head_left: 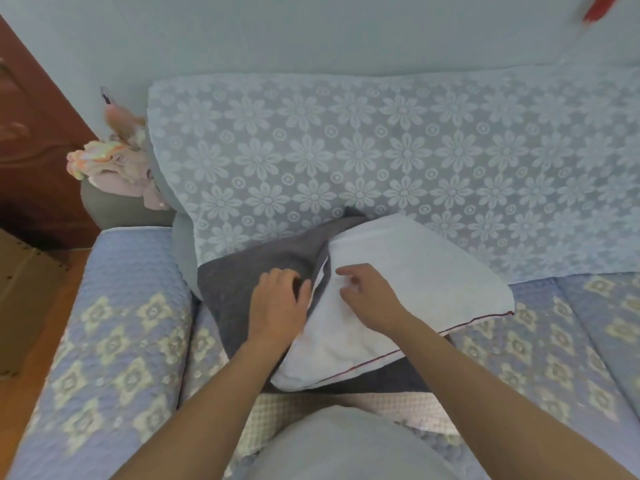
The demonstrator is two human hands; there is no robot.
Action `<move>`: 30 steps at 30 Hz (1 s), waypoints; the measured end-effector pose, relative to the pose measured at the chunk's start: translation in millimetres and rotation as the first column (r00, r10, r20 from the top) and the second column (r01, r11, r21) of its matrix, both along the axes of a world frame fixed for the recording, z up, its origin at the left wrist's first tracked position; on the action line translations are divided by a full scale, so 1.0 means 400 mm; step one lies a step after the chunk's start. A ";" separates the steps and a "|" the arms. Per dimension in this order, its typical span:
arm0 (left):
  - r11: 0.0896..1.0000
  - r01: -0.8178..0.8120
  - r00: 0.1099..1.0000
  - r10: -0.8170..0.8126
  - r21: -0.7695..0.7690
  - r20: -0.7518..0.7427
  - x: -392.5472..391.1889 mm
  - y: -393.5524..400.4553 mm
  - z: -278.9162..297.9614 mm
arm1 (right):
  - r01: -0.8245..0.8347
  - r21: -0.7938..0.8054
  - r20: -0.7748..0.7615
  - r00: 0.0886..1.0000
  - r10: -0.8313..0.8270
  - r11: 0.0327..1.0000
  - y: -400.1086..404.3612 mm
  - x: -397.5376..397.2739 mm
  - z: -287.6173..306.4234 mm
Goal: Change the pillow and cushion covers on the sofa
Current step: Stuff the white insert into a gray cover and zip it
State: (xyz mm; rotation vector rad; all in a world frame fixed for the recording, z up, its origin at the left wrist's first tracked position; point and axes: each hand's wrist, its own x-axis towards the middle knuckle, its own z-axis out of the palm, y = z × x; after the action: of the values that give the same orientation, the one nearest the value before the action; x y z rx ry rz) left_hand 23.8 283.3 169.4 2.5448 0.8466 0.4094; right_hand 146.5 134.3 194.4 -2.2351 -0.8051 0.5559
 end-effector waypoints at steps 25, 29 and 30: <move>0.963 0.268 0.962 -0.267 -0.013 0.065 -0.048 -0.019 0.102 | 0.458 -0.008 -0.587 0.718 -0.375 0.889 -0.031 -0.068 0.007; 0.995 0.093 0.884 -0.103 -0.044 -0.456 0.025 0.080 0.095 | 0.371 -0.031 -0.463 0.817 -0.342 0.928 -0.091 -0.185 0.012; 0.988 0.128 0.824 -0.154 -0.085 -0.546 0.021 0.068 0.083 | 0.370 -0.032 -0.521 0.787 -0.331 0.929 -0.106 -0.201 0.026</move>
State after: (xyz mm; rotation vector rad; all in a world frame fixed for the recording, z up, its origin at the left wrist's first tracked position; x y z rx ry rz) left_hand 32.1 310.6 202.6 2.6922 0.8287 -0.4182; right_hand 66.1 92.1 204.6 -1.9541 -0.1180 0.8748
